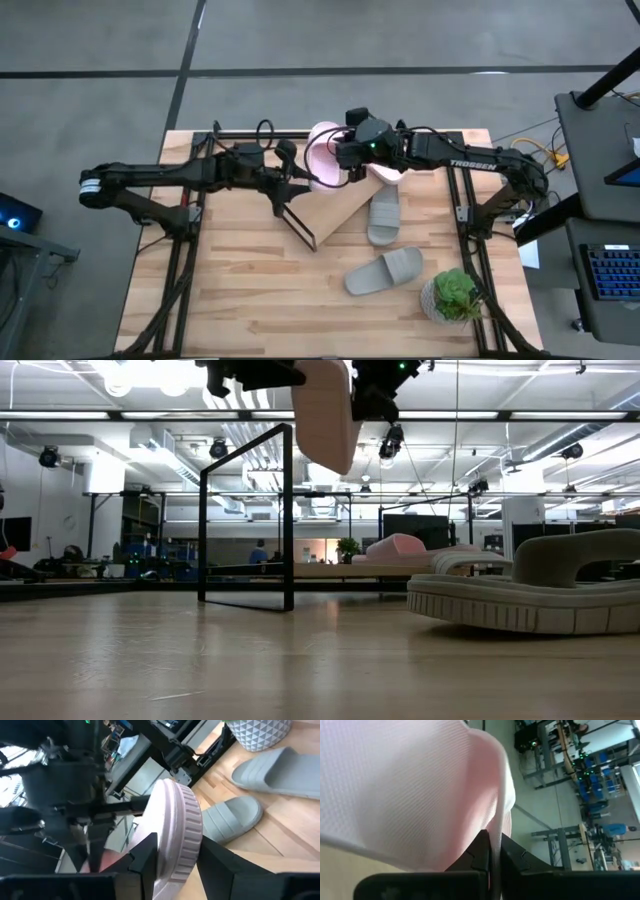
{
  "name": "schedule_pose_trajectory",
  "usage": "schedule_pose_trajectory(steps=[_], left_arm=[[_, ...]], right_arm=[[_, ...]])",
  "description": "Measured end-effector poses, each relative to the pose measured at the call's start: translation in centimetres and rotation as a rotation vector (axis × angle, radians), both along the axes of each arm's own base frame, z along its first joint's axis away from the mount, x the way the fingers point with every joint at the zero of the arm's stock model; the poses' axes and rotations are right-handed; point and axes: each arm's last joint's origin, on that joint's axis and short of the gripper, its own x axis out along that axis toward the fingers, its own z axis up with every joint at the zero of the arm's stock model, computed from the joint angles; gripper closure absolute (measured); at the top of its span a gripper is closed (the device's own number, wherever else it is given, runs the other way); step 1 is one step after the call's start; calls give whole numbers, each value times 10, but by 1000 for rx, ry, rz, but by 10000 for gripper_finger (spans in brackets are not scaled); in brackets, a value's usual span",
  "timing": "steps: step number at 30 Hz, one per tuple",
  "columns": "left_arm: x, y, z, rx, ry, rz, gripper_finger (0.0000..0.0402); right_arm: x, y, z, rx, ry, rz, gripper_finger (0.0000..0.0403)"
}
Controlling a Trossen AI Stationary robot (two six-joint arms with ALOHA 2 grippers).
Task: Pick and place slides into the shelf
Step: Put the pink slide on the shelf
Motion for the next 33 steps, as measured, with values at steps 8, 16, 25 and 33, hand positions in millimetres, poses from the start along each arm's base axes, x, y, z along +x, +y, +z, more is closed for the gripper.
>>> schedule_pose_trajectory(steps=[8, 16, 25, 33], left_arm=[[-8, 0, 1, -20, 26, 43, 273], [-16, 1, 2, -5, 42, 106, 171], [-26, 3, -2, 31, 44, 221, 150], [-22, 6, -11, 60, 38, 288, 150]], right_arm=[[-6, -10, 4, -15, -9, -22, 394], [-12, -13, 8, -25, 1, -13, 395], [-21, -3, 14, 116, -24, 238, 395], [-31, 6, 24, 220, -82, 402, 395]])
